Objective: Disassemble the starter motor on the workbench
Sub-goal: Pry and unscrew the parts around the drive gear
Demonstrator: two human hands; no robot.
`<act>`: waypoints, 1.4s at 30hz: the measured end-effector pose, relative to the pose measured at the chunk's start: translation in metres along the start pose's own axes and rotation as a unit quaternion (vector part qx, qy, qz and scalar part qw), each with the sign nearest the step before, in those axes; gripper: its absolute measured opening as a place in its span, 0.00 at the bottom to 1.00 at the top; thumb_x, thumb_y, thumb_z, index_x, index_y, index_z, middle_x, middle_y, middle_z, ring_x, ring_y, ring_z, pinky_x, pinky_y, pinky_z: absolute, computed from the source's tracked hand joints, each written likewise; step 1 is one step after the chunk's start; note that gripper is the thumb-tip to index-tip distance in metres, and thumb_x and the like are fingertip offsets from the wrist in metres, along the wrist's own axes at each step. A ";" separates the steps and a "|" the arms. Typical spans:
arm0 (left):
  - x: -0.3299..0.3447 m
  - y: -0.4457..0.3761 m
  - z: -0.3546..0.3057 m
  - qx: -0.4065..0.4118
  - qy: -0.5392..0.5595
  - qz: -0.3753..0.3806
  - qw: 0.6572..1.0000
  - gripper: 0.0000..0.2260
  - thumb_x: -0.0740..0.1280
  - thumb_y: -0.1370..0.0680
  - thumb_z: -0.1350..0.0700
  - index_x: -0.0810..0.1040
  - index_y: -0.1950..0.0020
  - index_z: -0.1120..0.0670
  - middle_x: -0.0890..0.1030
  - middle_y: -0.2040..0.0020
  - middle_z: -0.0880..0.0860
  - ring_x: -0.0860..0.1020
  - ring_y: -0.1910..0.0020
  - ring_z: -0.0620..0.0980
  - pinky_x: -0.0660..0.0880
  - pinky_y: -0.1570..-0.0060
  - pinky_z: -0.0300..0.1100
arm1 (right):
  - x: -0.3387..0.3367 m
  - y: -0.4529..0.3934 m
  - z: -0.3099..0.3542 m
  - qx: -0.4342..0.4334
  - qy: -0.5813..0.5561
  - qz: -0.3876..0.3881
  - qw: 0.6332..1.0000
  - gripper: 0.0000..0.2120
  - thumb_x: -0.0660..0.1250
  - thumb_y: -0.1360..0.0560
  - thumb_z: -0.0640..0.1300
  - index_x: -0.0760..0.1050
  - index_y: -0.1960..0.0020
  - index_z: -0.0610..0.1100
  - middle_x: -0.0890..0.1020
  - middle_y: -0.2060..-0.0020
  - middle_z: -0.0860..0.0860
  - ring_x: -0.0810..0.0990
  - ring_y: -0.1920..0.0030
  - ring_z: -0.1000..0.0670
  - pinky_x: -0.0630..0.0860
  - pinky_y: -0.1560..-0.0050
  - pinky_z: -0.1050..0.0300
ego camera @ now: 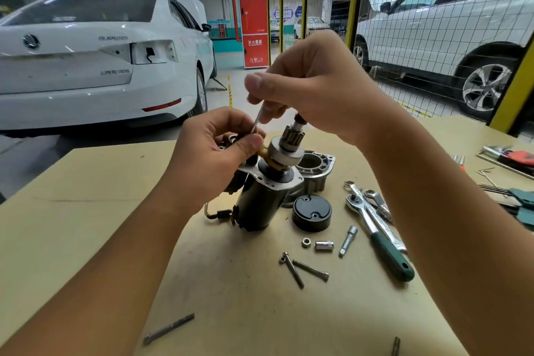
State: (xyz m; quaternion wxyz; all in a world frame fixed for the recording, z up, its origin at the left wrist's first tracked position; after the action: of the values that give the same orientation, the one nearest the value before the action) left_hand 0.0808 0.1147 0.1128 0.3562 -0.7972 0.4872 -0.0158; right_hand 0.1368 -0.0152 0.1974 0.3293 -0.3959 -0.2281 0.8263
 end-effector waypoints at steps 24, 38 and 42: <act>-0.009 0.002 -0.002 0.000 0.043 -0.025 0.999 0.04 0.74 0.27 0.51 0.85 0.53 0.46 0.88 0.55 0.48 0.87 0.53 0.51 0.83 0.48 0.42 | -0.012 0.003 0.006 0.068 0.218 -0.135 0.964 0.13 0.75 0.26 0.56 0.85 0.59 0.46 0.83 0.68 0.55 0.82 0.67 0.56 0.81 0.62 0.58; -0.009 -0.002 0.005 -0.012 0.033 0.010 0.999 0.04 0.70 0.19 0.61 0.86 0.48 0.56 0.88 0.54 0.51 0.86 0.52 0.52 0.83 0.48 0.43 | 0.017 -0.003 -0.002 -0.058 0.043 -0.036 0.997 0.11 0.66 0.21 0.30 0.80 0.44 0.41 0.85 0.54 0.49 0.85 0.60 0.55 0.82 0.63 0.54; -0.008 -0.003 0.007 -0.018 0.000 0.030 0.999 0.06 0.70 0.19 0.61 0.86 0.47 0.52 0.87 0.53 0.50 0.85 0.49 0.52 0.82 0.44 0.48 | 0.013 -0.004 -0.007 -0.049 -0.020 -0.031 0.998 0.10 0.67 0.23 0.28 0.81 0.47 0.39 0.85 0.57 0.43 0.83 0.65 0.48 0.81 0.64 0.51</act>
State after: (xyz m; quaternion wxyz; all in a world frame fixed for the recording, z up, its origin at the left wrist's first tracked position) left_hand 0.0813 0.1259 0.1121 0.3421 -0.7883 0.5114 0.0033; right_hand 0.1376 -0.0025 0.1896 0.3306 -0.3878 -0.2875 0.8110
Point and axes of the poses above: each hand's wrist, its own y-axis away from the middle knuckle, its own x-axis out of the palm, z = x × y, the point moved 9 cm from there along -y, towards the middle knuckle
